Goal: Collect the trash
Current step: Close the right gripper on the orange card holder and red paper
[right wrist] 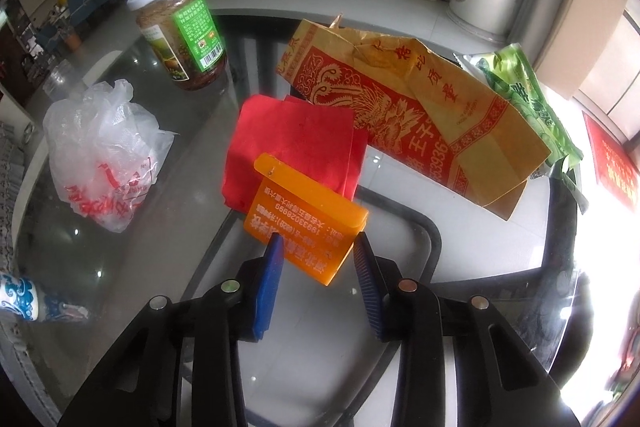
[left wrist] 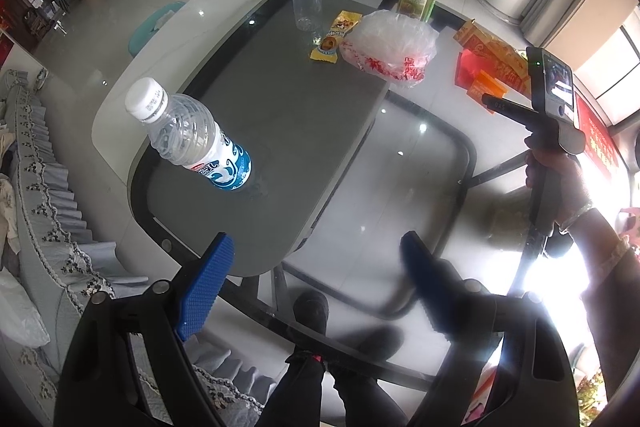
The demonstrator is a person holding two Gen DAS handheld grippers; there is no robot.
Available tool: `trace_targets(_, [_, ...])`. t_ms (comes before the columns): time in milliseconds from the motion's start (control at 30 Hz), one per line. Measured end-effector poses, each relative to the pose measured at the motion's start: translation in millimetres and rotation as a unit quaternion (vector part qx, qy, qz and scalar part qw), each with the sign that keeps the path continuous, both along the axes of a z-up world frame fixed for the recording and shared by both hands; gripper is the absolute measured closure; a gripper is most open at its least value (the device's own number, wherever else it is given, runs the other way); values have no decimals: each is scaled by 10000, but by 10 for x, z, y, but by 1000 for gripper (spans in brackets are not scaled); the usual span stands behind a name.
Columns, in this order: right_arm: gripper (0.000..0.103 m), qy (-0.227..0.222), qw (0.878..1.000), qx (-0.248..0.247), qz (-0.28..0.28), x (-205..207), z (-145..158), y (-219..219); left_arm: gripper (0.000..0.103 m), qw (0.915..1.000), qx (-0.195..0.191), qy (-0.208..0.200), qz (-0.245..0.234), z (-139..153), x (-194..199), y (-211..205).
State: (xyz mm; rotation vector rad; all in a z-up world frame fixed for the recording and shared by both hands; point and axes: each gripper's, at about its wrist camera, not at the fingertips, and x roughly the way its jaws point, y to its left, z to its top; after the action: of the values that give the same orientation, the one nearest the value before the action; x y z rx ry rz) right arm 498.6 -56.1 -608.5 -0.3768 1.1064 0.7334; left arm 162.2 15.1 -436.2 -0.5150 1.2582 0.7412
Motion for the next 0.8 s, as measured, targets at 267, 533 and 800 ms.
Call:
trace_targets(267, [66, 187, 9997, 108, -104, 101, -44, -9, 20, 10000, 4, 24, 2, -19, -1, 8])
trace_targets(533, [88, 144, 9998, 103, -94, 122, -29, 42, 20, 10000, -16, 67, -2, -62, -8, 19])
trace_targets(800, [100, 245, 9996, 129, -50, 151, -14, 30, 20, 10000, 2, 77, -27, -78, 9, 31])
